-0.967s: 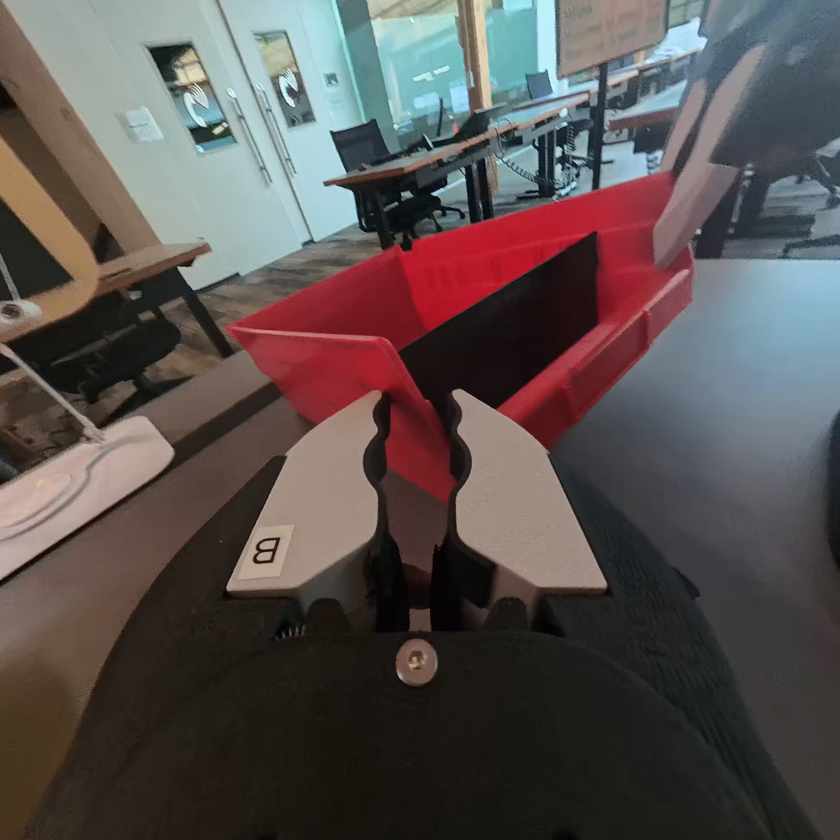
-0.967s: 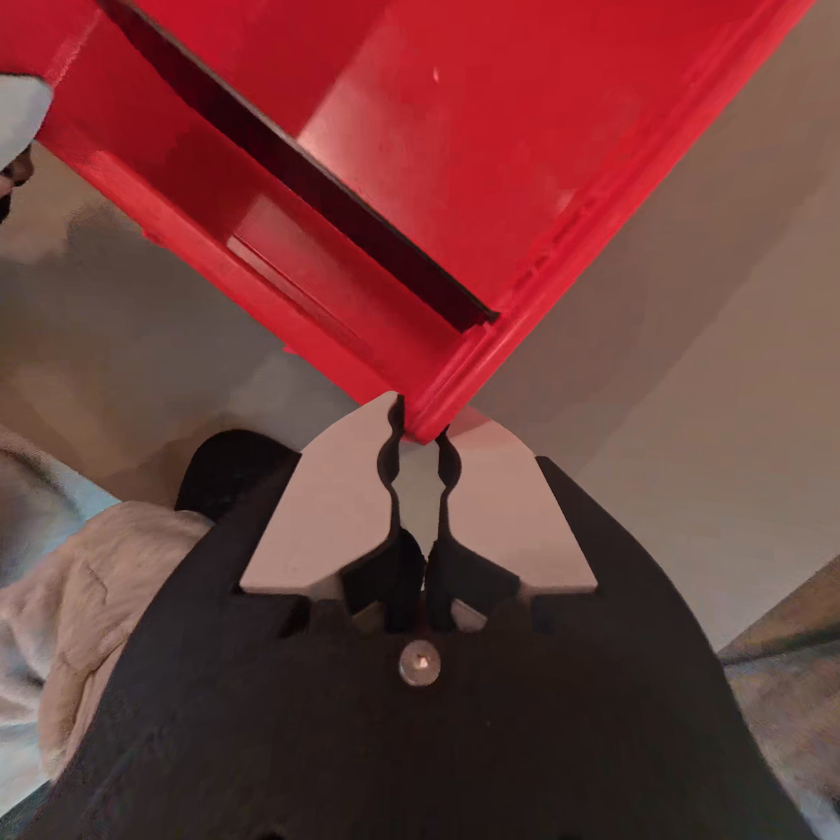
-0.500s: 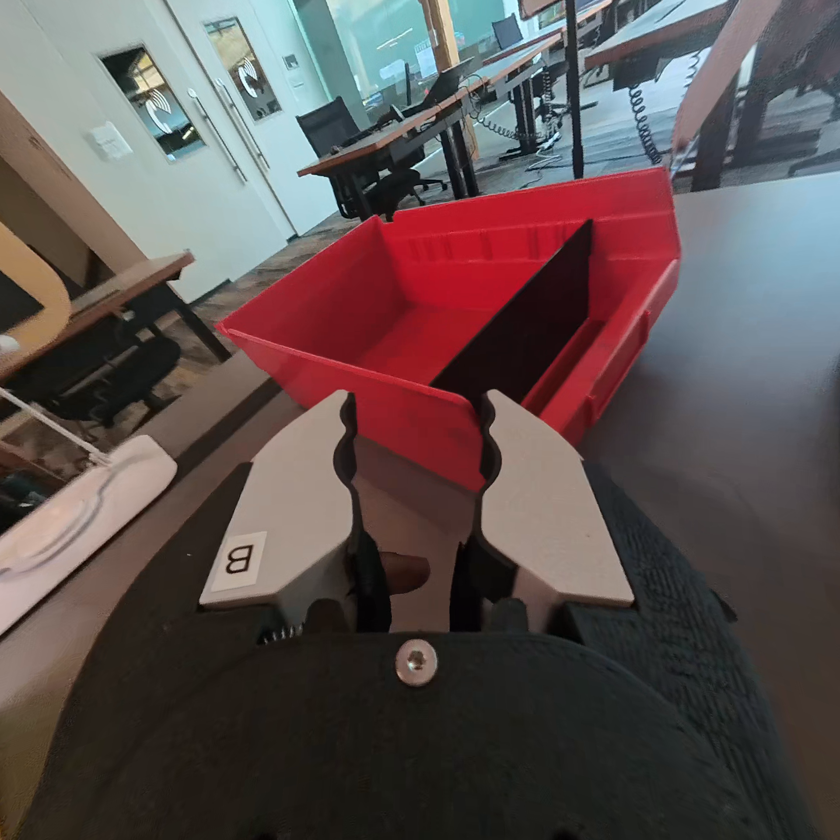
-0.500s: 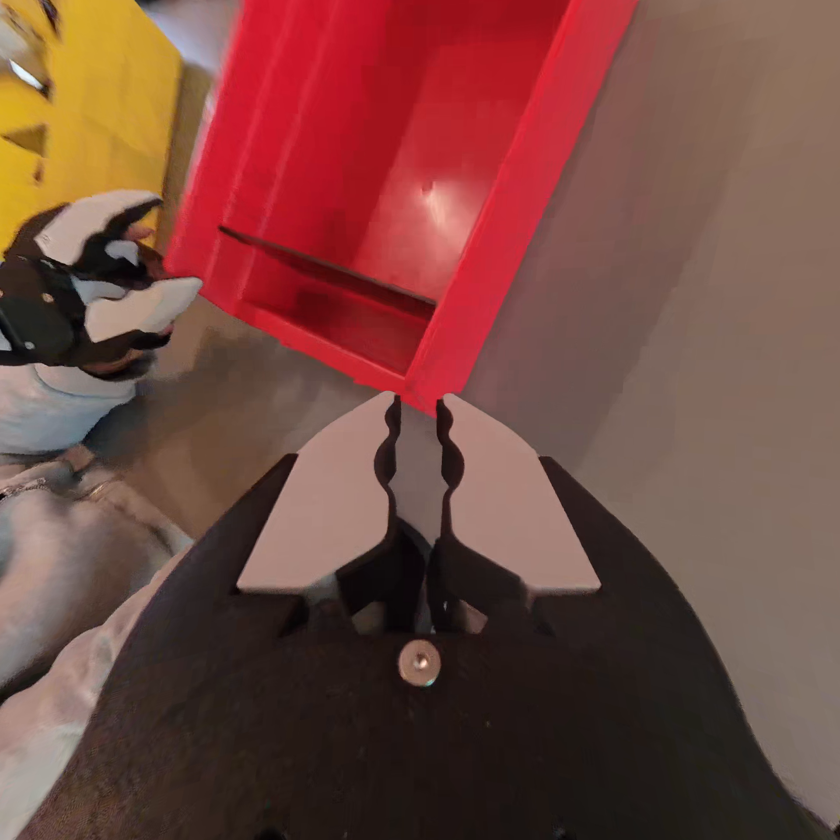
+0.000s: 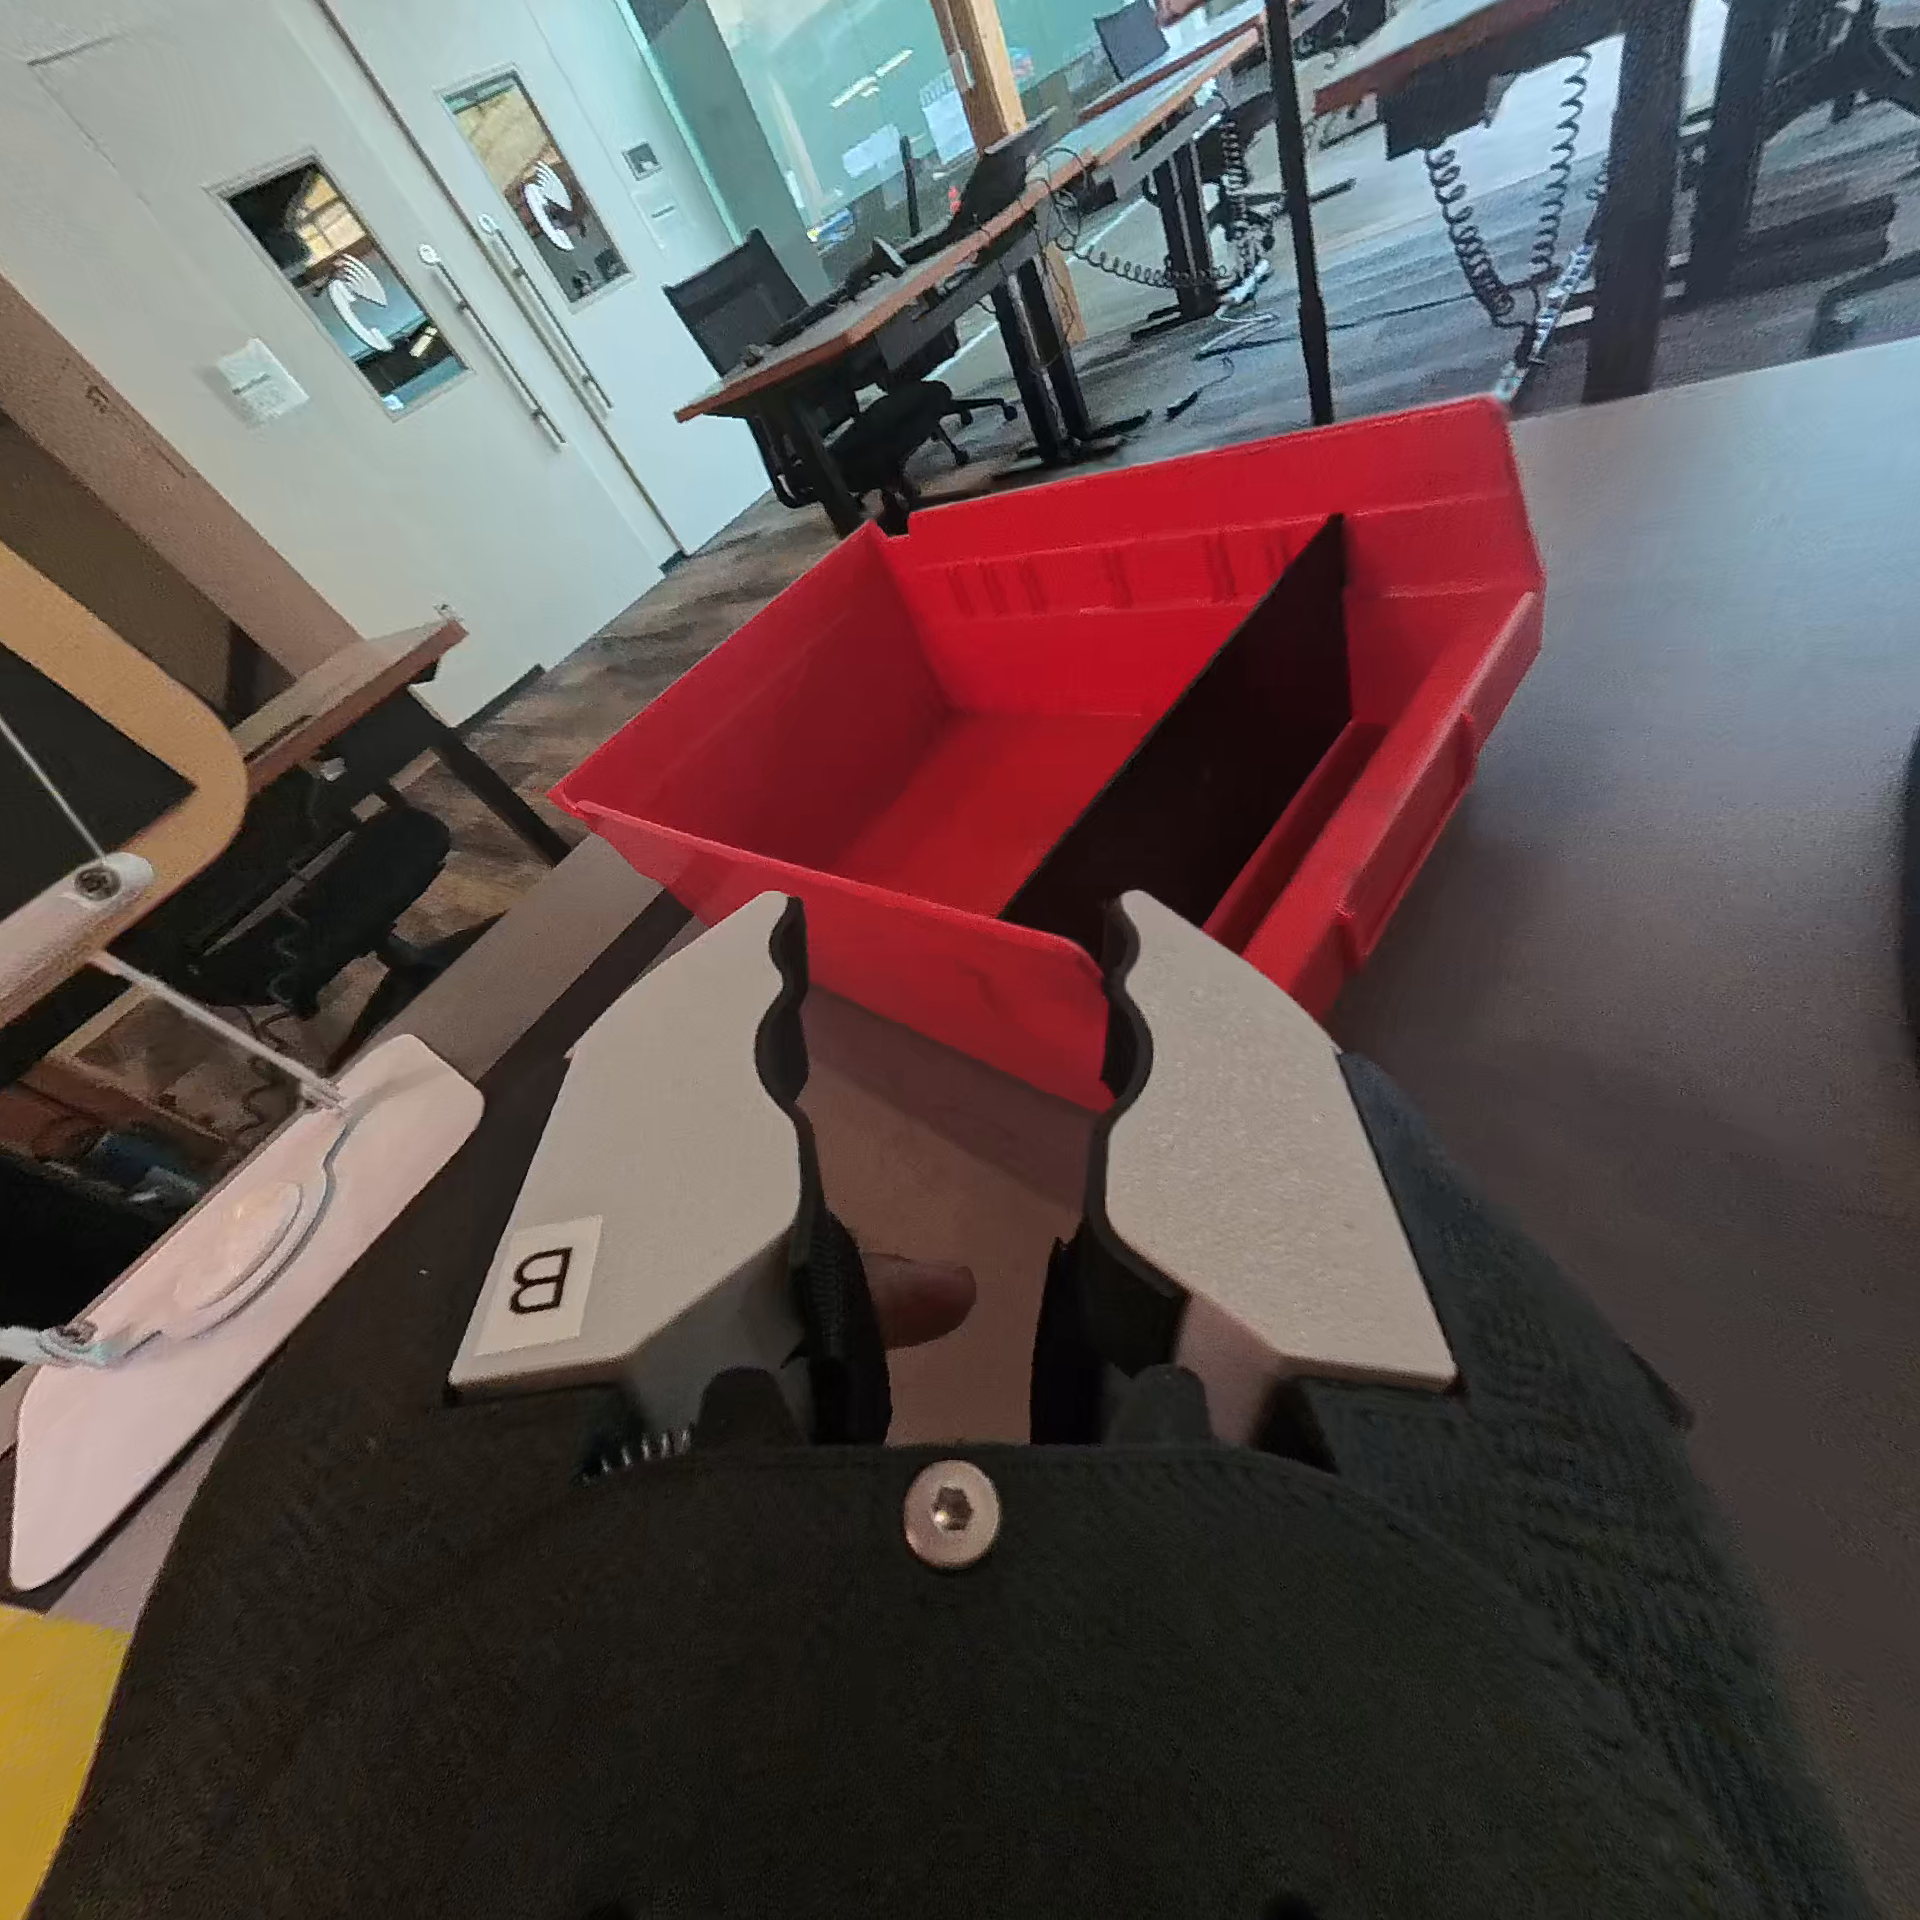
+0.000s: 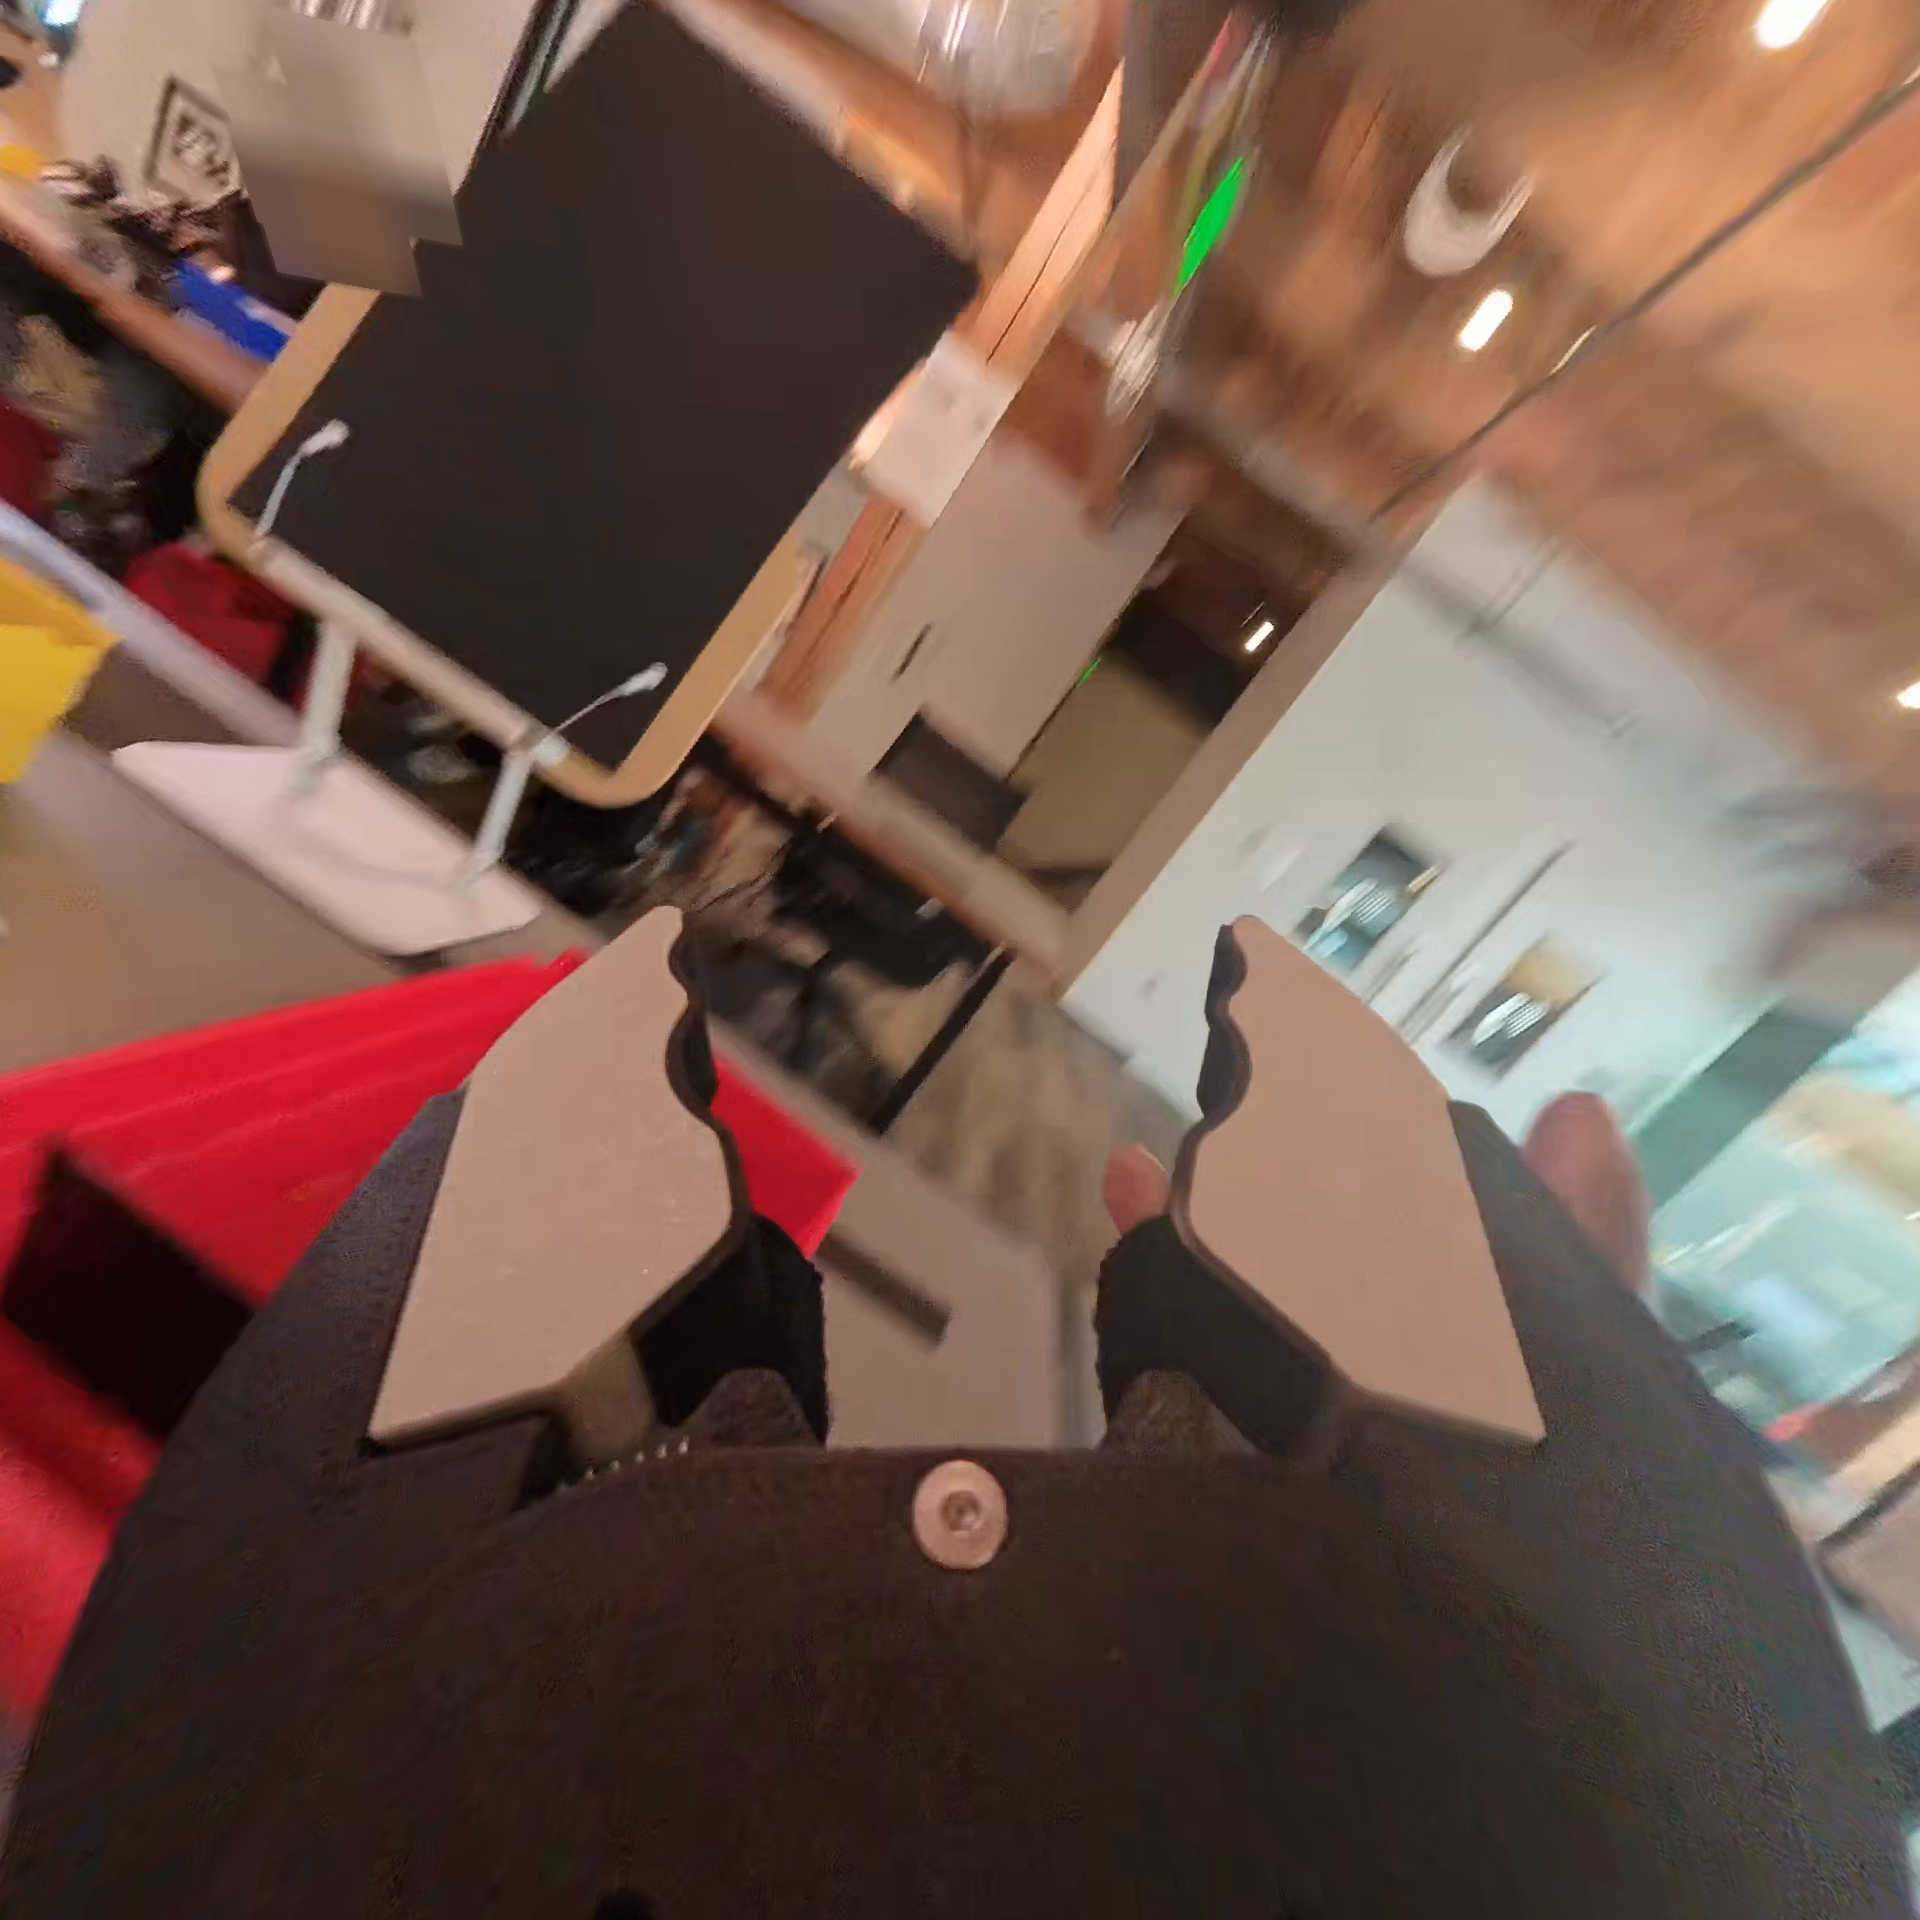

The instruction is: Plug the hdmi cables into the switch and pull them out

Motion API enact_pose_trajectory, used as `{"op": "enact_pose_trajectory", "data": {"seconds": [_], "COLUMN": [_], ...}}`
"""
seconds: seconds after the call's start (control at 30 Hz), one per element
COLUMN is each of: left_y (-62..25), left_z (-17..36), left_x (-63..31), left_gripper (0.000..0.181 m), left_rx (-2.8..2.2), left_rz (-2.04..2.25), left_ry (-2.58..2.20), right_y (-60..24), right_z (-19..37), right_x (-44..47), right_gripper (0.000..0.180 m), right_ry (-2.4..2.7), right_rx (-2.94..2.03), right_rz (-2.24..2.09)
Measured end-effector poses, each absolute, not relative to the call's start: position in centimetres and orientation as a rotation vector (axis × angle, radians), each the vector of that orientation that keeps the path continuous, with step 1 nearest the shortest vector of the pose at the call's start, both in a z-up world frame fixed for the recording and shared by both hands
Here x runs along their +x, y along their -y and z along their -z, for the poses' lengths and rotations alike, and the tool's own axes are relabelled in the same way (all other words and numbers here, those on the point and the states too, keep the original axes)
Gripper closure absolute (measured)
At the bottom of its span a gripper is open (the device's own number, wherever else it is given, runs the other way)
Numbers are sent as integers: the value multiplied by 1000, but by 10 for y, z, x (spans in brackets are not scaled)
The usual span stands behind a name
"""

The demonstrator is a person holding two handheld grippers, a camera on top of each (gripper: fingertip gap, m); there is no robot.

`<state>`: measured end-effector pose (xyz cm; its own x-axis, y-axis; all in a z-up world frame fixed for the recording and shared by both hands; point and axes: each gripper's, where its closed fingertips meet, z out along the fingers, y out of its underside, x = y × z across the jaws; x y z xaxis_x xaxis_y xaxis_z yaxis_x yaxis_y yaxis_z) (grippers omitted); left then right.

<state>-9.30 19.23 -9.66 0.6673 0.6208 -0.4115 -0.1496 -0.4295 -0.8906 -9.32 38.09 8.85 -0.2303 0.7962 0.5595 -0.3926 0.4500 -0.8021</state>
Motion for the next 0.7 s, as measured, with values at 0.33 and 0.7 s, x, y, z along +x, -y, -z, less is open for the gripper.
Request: {"op": "enact_pose_trajectory", "data": {"seconds": [0.33, 0.7], "left_y": [-65, 95], "left_z": [90, 198], "left_x": [-24, -33], "left_gripper": [103, 126], "left_rx": [-2085, -2597], "left_rz": [-824, -926], "left_ry": [383, 660], "right_y": [-336, -282], "right_z": [-161, -33], "right_x": [-76, -148], "right_gripper": [180, 98], "right_ry": [1106, 1973], "right_rx": [-337, -1019], "right_rz": [-1472, -1496]}}
